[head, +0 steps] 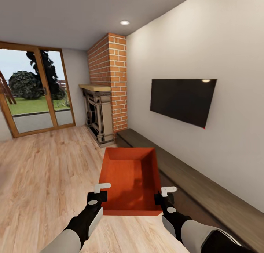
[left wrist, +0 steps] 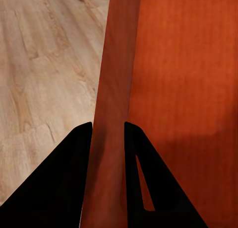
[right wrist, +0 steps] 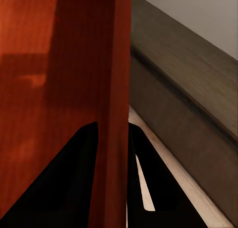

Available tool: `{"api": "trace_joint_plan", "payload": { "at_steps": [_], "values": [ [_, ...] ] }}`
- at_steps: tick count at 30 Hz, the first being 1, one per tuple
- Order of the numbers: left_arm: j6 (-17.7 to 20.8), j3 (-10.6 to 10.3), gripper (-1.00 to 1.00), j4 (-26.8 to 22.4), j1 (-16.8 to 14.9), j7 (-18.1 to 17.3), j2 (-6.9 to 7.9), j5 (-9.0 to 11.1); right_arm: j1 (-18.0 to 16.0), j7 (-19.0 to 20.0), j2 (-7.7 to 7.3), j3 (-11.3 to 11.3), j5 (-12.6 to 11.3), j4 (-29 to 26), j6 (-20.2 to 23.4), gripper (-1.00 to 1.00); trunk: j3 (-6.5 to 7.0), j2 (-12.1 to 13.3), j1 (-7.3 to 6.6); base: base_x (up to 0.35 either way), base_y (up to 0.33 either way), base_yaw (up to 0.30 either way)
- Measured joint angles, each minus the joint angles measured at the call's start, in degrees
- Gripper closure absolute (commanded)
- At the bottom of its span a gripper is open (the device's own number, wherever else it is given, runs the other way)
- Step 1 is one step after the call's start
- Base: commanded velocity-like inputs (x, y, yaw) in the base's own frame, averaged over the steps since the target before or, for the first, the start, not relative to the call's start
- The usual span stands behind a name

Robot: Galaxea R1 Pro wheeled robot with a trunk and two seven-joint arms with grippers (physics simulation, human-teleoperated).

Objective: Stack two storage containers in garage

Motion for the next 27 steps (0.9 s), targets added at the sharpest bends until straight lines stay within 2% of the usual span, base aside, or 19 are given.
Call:
{"api": "trace_joint_plan", "payload": {
  "at_steps": [27],
  "values": [
    [0.1, -0.1, 1.0, -0.1, 0.0, 0.0, 0.02, 0.1, 0.0, 0.0, 0.01, -0.1, 0.1, 0.0, 0.0, 1.0, 0.0, 0.0, 0.0, 0.0, 0.0, 0.3]
  ]
}}
